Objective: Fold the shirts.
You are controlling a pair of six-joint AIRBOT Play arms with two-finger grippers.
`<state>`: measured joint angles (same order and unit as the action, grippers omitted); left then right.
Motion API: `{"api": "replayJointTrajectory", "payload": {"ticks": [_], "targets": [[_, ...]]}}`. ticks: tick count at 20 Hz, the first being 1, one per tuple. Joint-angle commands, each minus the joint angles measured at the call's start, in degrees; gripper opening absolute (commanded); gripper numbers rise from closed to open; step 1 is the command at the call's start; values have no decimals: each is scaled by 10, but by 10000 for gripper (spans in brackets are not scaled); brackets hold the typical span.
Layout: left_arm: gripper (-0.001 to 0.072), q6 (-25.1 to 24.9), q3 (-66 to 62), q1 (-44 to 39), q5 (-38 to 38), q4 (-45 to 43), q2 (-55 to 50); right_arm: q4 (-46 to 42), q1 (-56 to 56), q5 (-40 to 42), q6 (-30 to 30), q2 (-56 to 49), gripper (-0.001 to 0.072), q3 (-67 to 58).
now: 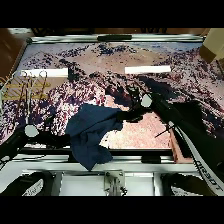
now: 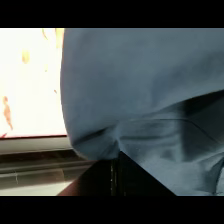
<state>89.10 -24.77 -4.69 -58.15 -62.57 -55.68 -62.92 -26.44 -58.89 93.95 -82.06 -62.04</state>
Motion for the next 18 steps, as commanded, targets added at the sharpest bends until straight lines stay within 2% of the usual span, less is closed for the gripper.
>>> {"api": "replayJointTrajectory", "payload": {"ticks": [1,2,3,4,7,10,14,16,18], "targets": [[31,-15,-1,0,12,0,0,4,-7,30,21,-31,631,0],[31,-15,-1,0,12,-1,0,4,-6,28,23,-40,501,0],[31,-15,-1,0,12,-5,0,4,-6,29,24,-45,246,0],[31,-16,-1,0,13,-9,0,5,-6,36,31,-46,64,0],[30,-35,-23,0,5,-22,12,8,-6,23,-15,-30,65,-12],[30,-39,-112,0,-18,-75,58,-60,-5,-38,-63,32,64,-56],[29,-28,-331,6,-25,-130,137,-188,-5,-122,-137,156,64,-169],[29,9,-473,20,-22,-131,162,-235,-5,-137,-138,221,65,-243],[28,23,-608,22,-6,-130,176,-231,-5,-111,-124,284,65,-312]]}}
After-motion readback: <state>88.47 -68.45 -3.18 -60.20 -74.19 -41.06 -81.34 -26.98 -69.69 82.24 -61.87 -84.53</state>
